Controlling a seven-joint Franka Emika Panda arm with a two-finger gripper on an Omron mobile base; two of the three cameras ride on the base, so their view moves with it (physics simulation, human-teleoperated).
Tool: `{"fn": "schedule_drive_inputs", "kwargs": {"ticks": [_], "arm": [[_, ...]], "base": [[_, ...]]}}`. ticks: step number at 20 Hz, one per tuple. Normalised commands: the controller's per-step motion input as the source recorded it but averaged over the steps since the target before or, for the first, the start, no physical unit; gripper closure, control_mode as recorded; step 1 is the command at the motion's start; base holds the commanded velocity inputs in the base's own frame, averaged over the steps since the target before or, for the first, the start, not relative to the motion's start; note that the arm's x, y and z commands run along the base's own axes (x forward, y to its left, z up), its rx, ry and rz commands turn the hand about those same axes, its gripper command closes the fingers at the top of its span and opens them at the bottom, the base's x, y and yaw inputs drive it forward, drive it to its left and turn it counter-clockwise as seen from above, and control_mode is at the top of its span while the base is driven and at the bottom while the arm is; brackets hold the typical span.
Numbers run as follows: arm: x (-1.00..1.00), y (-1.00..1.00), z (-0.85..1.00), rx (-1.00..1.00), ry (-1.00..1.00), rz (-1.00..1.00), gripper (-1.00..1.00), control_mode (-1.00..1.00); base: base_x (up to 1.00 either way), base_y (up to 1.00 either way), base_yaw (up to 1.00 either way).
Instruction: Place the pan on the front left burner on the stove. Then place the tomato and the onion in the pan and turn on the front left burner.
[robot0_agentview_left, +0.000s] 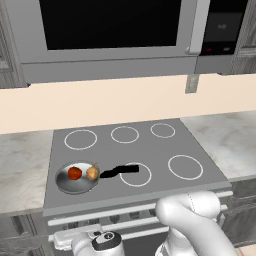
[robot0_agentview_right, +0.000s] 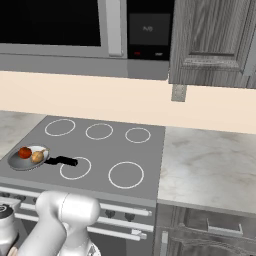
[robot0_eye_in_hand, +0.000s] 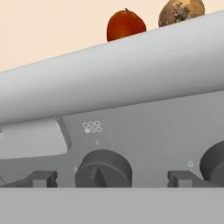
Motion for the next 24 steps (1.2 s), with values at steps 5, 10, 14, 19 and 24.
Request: {"fn": "schedule_drive_inputs", "kwargs": {"ticks": [5, 10, 14, 19, 24], "arm": [[0.0, 0.17, -0.02, 0.0, 0.0, 0.0, -1.0, -1.0], [0.17, 0.04, 0.0, 0.0, 0.0, 0.0, -1.0, -1.0], [0.17, 0.0, 0.0, 0.0, 0.0, 0.0, -1.0, -1.0], [0.03, 0.0, 0.0, 0.0, 0.01, 0.0, -1.0, -1.0], [0.0, 0.0, 0.0, 0.0, 0.0, 0.0, 1.0, -1.0]], "base": [[0.0, 0.0, 0.0], [0.0, 0.0, 0.0], [0.0, 0.0, 0.0], [0.0, 0.0, 0.0], [0.0, 0.0, 0.0]]}}
